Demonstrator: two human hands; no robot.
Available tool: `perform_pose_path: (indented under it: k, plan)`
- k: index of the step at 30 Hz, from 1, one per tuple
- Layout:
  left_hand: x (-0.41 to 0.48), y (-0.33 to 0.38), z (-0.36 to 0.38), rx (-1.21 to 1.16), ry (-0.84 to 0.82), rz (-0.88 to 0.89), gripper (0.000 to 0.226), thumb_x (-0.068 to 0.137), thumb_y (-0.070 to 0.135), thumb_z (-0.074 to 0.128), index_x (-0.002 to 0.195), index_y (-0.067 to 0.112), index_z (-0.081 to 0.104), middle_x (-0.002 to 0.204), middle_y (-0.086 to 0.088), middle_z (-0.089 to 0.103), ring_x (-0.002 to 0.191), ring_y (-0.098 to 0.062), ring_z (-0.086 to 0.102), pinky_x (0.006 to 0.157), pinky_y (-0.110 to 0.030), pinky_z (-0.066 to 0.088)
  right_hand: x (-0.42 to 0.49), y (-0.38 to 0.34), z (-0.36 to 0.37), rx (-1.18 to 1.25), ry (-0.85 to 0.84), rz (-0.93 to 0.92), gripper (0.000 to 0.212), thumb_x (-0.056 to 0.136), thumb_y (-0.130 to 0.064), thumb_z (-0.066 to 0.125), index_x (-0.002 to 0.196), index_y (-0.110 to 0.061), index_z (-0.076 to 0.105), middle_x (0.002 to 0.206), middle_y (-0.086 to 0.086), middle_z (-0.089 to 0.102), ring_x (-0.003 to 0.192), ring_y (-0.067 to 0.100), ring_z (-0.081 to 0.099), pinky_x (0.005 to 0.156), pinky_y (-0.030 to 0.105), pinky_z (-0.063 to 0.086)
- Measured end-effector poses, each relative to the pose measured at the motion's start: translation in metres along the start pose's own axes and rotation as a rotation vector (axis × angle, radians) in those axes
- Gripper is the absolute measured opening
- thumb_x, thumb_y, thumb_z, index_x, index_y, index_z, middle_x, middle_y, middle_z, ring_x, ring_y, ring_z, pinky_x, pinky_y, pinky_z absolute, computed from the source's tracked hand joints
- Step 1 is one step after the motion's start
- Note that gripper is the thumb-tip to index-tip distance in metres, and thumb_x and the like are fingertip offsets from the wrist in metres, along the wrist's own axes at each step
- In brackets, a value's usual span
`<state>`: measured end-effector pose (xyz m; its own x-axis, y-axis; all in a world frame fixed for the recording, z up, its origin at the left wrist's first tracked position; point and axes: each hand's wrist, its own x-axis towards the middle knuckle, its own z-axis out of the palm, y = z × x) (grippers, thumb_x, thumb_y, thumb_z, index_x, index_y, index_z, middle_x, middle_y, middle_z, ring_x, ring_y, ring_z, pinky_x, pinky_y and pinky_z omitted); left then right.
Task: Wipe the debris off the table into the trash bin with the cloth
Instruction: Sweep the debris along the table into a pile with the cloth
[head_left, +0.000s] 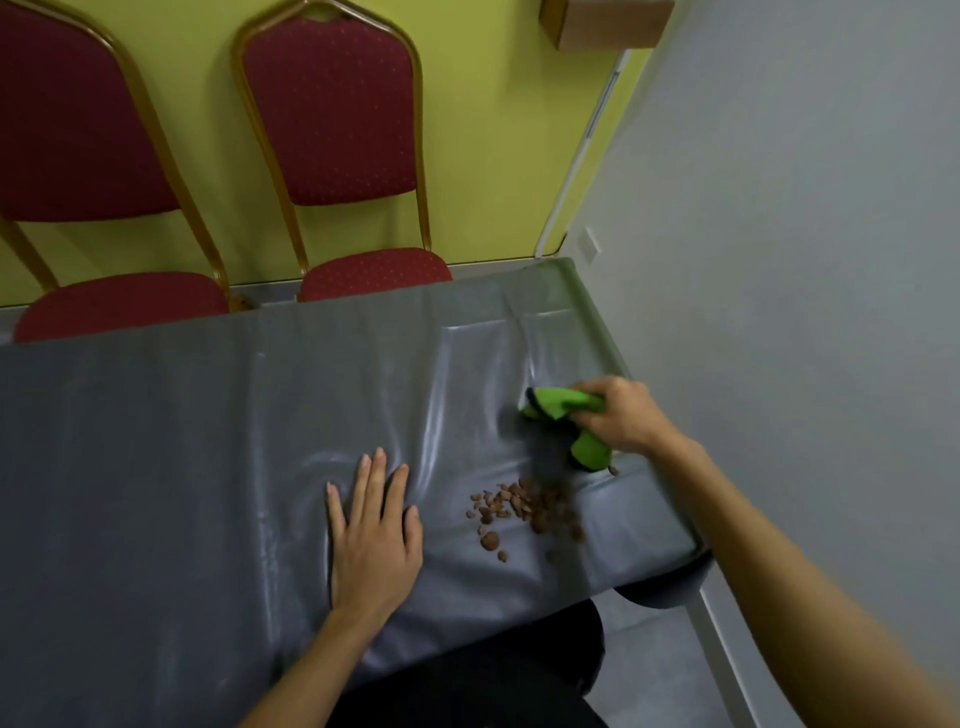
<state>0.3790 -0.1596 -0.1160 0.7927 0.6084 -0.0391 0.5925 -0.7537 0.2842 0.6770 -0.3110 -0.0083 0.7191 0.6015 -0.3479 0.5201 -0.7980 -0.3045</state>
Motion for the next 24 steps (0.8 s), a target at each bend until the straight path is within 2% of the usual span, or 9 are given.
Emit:
perform_pose_path:
  k: [3,5,8,11,13,19,21,24]
  plan:
    - [0.000,0.000,0.001,0.004,-0.004,0.007,0.056,0.097,0.038,0.031,0.149,0.018,0.039,0.163,-0.006,0.022,0.153,-0.020,0.010,0.121,-0.059,0.010,0.003,0.030,-0.020,-0.020,0.118,0.160,0.021,0.081,-0.030,0.068,0.102,-0.029,0.069,0.094,0.008,0.071,0.094,0.034,0.066,0.076,0.037,0.053]
    - [0.000,-0.001,0.002,0.000,0.008,0.008,0.056,0.097,0.038,0.031,0.148,0.017,0.040,0.162,-0.007,0.024,0.152,-0.022,0.012,0.120,-0.059,0.010,-0.001,0.048,-0.017,-0.064,0.097,0.253,0.028,0.080,-0.027,0.064,0.107,-0.031,0.068,0.101,0.010,0.069,0.097,0.036,0.064,0.075,0.041,0.055]
    - [0.000,-0.001,0.003,-0.014,0.023,0.013,0.057,0.096,0.038,0.030,0.147,0.015,0.042,0.161,-0.009,0.026,0.152,-0.022,0.013,0.120,-0.060,0.011,-0.017,0.062,0.016,-0.074,0.049,0.296,0.042,0.082,-0.022,0.059,0.123,-0.030,0.059,0.116,0.015,0.059,0.102,0.039,0.060,0.078,0.043,0.053]
    - [0.001,0.001,0.002,-0.023,0.026,0.011,0.057,0.096,0.038,0.030,0.147,0.015,0.041,0.161,-0.009,0.026,0.152,-0.023,0.013,0.120,-0.060,0.011,-0.044,0.049,0.052,0.032,0.119,0.334,0.040,0.086,-0.022,0.057,0.125,-0.021,0.051,0.119,0.019,0.051,0.102,0.043,0.056,0.082,0.046,0.049]
    - [0.001,0.002,0.002,-0.015,0.026,0.013,0.057,0.096,0.037,0.031,0.147,0.015,0.041,0.160,-0.010,0.027,0.152,-0.023,0.014,0.120,-0.060,0.011,-0.061,0.031,0.071,0.098,0.139,0.327,0.037,0.086,-0.024,0.057,0.123,-0.021,0.050,0.117,0.017,0.050,0.099,0.042,0.057,0.081,0.044,0.048]
    - [0.001,0.002,0.002,0.015,0.034,0.010,0.058,0.094,0.037,0.032,0.146,0.014,0.042,0.160,-0.012,0.028,0.151,-0.025,0.017,0.120,-0.060,0.009,-0.076,-0.007,0.084,0.160,0.005,0.049,0.037,0.080,-0.032,0.058,0.118,-0.030,0.058,0.106,0.007,0.060,0.099,0.029,0.058,0.082,0.038,0.047]
    - [0.001,0.003,0.001,0.017,0.041,0.011,0.057,0.094,0.036,0.032,0.146,0.013,0.043,0.160,-0.012,0.029,0.151,-0.025,0.017,0.120,-0.060,0.010,-0.076,0.000,0.075,0.178,0.078,0.062,0.033,0.077,-0.032,0.058,0.109,-0.031,0.061,0.097,0.006,0.062,0.095,0.029,0.059,0.077,0.037,0.048]
    - [0.001,0.004,0.000,0.020,0.041,0.014,0.056,0.095,0.035,0.033,0.146,0.013,0.043,0.160,-0.012,0.029,0.151,-0.025,0.018,0.120,-0.059,0.010,-0.076,0.026,0.057,0.184,0.238,0.220,0.028,0.080,-0.032,0.059,0.109,-0.031,0.061,0.094,0.008,0.058,0.092,0.032,0.059,0.075,0.041,0.051]
